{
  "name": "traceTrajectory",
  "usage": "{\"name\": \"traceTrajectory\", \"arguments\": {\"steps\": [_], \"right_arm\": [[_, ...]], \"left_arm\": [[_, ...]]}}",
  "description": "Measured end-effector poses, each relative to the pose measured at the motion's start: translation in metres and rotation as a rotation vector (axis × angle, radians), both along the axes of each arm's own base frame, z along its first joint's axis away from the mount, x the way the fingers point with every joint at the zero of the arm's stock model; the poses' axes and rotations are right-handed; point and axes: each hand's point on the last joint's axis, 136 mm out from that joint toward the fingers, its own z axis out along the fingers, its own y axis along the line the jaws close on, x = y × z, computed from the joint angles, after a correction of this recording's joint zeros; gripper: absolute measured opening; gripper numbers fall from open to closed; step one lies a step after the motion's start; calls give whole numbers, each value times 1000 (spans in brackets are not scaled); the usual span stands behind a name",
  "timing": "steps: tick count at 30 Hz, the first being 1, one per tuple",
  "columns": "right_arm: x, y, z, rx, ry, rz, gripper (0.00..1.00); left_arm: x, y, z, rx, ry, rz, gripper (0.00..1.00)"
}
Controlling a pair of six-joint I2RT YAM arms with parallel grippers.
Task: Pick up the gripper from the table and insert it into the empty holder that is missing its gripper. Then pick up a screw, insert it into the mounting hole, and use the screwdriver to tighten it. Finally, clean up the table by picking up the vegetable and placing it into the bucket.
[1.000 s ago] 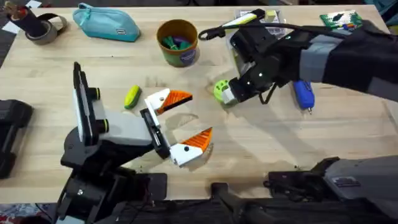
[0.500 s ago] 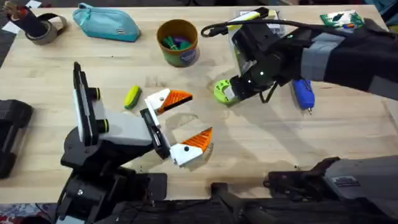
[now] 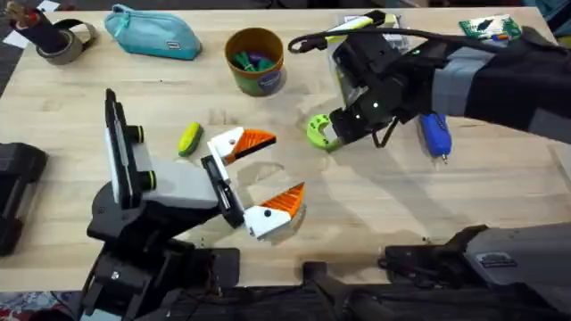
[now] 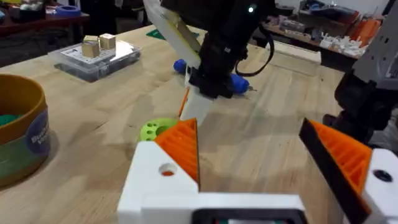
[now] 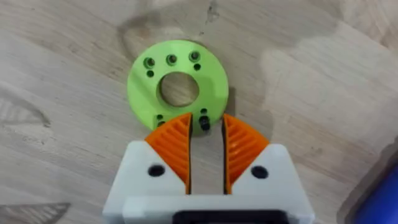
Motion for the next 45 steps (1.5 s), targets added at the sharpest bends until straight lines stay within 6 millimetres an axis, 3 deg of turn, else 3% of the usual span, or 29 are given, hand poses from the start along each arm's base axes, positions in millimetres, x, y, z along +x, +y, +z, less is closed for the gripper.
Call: {"name": "traceTrajectory", "arguments": {"steps": [25, 36, 40, 45], "right_arm": [[-1, -1, -4, -7, 12, -3, 219], [0, 0, -6, -8, 15, -3, 100], [0, -1, -6, -12, 14, -6, 12], [0, -1, -6, -13, 13, -6, 8]], "left_arm": [[0, 0, 0, 0, 0, 0, 992], [0, 0, 0, 0, 0, 0, 992], [0, 0, 0, 0, 0, 0, 992], [0, 0, 0, 0, 1, 0, 992]]}}
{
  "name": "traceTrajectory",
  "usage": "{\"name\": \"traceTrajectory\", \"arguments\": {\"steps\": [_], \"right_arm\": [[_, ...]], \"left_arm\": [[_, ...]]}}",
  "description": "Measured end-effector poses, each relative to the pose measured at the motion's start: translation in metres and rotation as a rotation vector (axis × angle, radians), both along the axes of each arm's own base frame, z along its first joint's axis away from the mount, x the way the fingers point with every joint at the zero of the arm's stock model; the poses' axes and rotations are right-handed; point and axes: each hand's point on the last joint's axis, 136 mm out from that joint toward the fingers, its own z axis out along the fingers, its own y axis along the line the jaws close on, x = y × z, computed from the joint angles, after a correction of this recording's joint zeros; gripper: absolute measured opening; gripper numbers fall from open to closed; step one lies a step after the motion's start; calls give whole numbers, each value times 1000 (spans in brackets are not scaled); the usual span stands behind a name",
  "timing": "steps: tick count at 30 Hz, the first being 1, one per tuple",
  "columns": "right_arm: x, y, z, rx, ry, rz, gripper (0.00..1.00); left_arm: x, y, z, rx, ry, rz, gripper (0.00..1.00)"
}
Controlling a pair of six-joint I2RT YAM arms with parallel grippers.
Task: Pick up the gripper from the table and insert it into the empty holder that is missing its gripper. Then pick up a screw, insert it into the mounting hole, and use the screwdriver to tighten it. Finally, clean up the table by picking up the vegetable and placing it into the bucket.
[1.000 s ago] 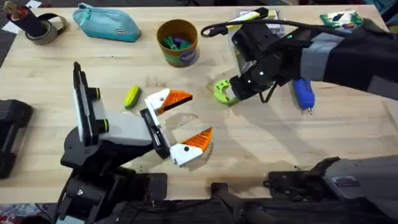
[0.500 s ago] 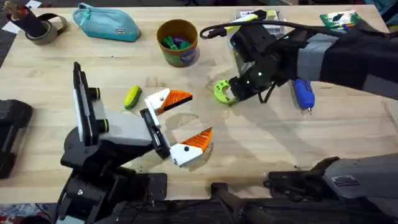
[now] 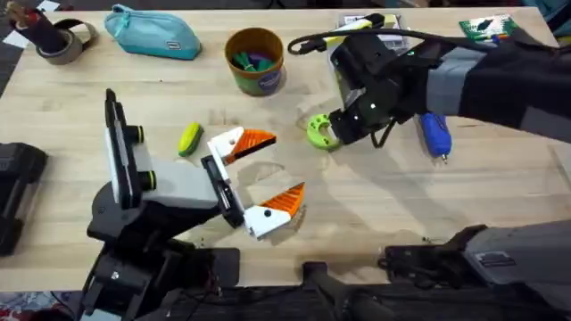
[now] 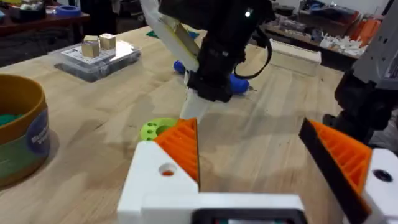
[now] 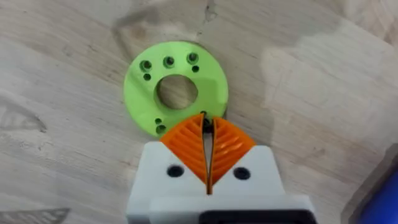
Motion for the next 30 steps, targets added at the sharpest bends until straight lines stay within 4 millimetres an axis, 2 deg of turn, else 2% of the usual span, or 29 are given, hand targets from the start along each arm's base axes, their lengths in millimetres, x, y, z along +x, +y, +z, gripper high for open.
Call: {"name": "traceTrajectory", "arguments": {"steps": [10, 15, 18, 25, 30], "right_arm": [[0, 0, 0, -1, 0, -2, 7], [-8, -5, 5, -15, 23, -3, 6], [-10, -7, 20, -14, 22, -3, 6], [2, 1, 76, 37, -59, -3, 6], [5, 3, 97, 49, -78, -3, 6]], "left_arm": [[0, 0, 0, 0, -1, 0, 992], [0, 0, 0, 0, 0, 0, 992], [0, 0, 0, 0, 0, 0, 992], [0, 0, 0, 0, -1, 0, 992], [0, 0, 0, 0, 0, 0, 992]]}}
